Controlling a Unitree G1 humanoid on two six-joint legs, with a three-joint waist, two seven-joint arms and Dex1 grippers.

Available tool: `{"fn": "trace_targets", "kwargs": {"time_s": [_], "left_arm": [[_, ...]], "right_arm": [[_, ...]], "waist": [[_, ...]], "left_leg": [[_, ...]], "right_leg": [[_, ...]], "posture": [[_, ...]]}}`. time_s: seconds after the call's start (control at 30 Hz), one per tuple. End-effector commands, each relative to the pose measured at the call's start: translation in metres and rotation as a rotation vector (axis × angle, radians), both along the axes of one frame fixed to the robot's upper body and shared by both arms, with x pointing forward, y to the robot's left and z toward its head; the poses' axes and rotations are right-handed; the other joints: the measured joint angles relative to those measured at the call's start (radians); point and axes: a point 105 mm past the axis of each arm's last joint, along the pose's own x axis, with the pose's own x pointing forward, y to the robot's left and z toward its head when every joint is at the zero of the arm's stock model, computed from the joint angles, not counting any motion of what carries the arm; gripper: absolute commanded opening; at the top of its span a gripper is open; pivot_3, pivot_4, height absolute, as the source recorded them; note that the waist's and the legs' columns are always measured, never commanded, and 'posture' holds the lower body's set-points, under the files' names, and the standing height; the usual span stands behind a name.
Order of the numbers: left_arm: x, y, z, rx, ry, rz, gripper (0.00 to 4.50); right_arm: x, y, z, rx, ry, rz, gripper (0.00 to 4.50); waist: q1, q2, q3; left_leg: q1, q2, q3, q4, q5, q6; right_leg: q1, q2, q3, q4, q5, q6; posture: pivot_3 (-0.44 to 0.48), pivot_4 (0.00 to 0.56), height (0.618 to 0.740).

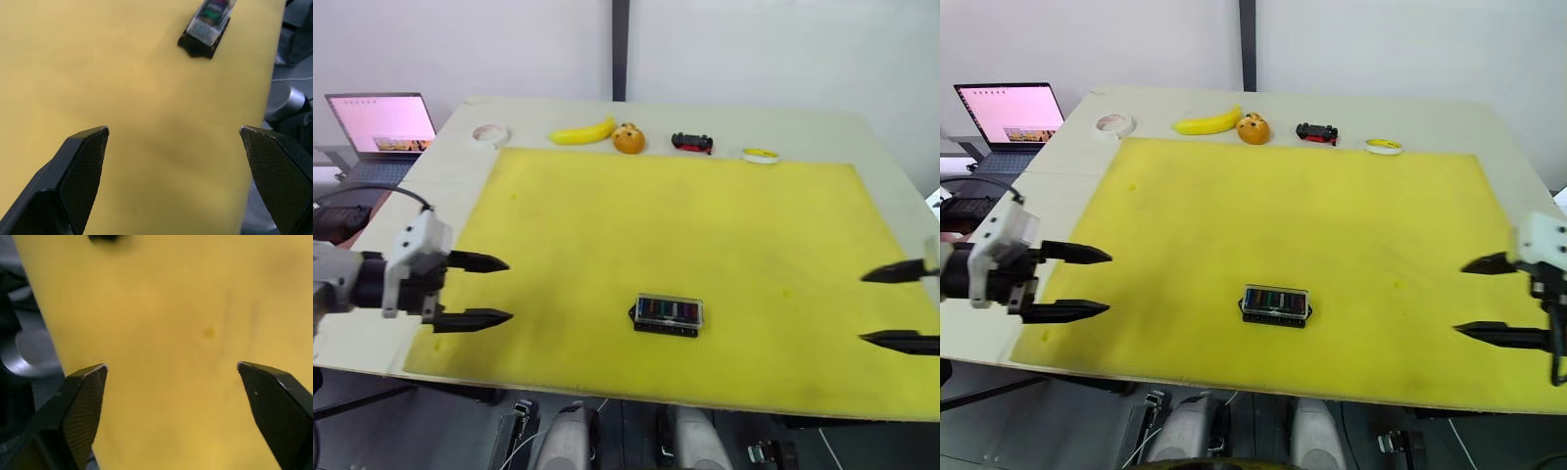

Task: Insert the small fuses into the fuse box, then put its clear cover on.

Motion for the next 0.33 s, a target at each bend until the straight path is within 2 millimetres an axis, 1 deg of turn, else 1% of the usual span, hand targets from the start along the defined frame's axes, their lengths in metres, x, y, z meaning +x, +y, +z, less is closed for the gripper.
{"fn": "trace_targets", "kwargs": {"time_s": [0.03, 0.13, 0.23, 0.33], "left_arm": [[-0.001, 0.009, 0.011, 0.037, -0.054, 0.031, 4.50], [0.001, 0.007, 0.010, 0.027, -0.069, 0.024, 4.50], [0.000, 0.002, 0.004, 0.020, -0.067, 0.013, 4.50], [-0.001, 0.002, 0.000, 0.040, -0.072, 0.020, 4.50]], "right_arm": [[-0.005, -0.008, 0.016, -0.038, -0.049, -0.009, 4.45], [-0.006, -0.007, 0.015, -0.021, -0.033, -0.003, 4.45], [-0.003, -0.004, 0.016, -0.009, -0.047, 0.012, 4.45], [-0.002, 0.001, 0.016, 0.002, -0.052, 0.026, 4.45]], "waist": [[-0.001, 0.001, 0.000], [-0.001, 0.001, 0.001], [-0.003, 0.002, 0.002], [-0.002, 0.003, 0.002]], "left_leg": [[0.000, 0.000, 0.000, 0.000, 0.000, 0.000], [0.000, 0.000, 0.001, -0.002, 0.000, -0.001], [0.000, 0.000, 0.002, -0.003, 0.001, -0.002], [0.001, 0.000, 0.003, -0.004, 0.001, -0.002]], "right_leg": [[0.000, 0.000, 0.000, 0.000, 0.000, 0.000], [-0.001, -0.001, 0.000, -0.001, 0.000, 0.000], [-0.002, -0.001, 0.001, -0.001, 0.000, -0.001], [-0.002, -0.001, 0.001, -0.001, 0.000, -0.001]], "posture": [[0.000, 0.150, 0.737], [0.000, 0.150, 0.737], [0.000, 0.150, 0.737], [0.000, 0.150, 0.737]]}}
